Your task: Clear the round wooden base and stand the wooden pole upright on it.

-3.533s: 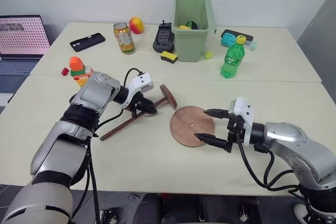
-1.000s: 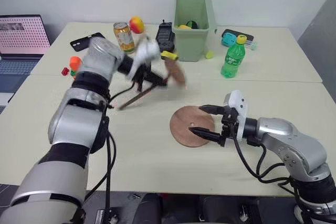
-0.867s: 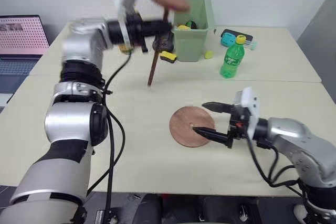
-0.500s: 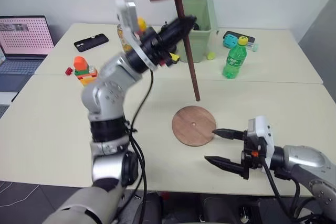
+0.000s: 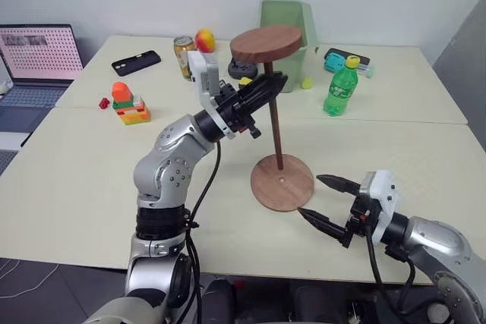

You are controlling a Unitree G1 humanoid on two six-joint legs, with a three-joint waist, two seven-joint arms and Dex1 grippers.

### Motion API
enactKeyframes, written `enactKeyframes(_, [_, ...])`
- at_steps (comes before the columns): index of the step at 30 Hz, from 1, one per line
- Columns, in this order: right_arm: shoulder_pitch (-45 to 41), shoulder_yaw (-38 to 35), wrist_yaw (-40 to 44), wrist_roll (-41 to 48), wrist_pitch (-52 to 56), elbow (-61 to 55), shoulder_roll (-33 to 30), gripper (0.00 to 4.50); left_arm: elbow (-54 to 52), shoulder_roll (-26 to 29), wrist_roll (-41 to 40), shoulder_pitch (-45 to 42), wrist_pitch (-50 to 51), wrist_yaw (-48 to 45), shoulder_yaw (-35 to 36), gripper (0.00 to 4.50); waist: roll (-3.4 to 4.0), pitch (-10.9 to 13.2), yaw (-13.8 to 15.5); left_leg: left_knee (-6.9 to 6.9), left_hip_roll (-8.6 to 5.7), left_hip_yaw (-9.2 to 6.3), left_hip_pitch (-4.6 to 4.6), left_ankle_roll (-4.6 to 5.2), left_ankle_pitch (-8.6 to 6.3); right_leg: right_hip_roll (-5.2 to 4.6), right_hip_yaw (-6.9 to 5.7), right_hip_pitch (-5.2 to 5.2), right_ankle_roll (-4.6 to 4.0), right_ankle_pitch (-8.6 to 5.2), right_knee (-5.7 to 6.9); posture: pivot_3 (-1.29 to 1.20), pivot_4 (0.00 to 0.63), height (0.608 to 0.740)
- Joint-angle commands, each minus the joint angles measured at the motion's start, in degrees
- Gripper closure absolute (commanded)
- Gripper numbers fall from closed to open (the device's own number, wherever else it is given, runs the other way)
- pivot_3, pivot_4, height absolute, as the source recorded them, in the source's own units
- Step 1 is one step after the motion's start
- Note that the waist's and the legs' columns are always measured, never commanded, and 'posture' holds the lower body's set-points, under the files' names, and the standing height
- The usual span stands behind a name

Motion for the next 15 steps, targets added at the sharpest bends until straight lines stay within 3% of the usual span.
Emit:
enactKeyframes(1, [0.7,0.6,-0.8,-1.6,-2.3,-2.3,0.1,0.0,0.8,-0.5,0.2,0.1,-2.7,-1.1,-1.6,4.24,0.0,0.0,0.0,0.0,-0.01,0.0,0.0,0.0,0.0,0.0,0.0,0.0,0.0,0.0,0.0,0.0,0.15,0.74])
enactKeyframes(15, [2.0,-0.7,-3.7,0.3,0.5,-4.4,0.3,0.0,7.8,0.4,3.5,1.3,-8.3,-4.9,-5.3,4.24,0.0,0.0,-0.1,-0.03,-0.03,-0.01,0.01,0.01,-0.01,0.02,-0.01,0.0,0.0,0.0,-0.01,0.0,0.15,0.74])
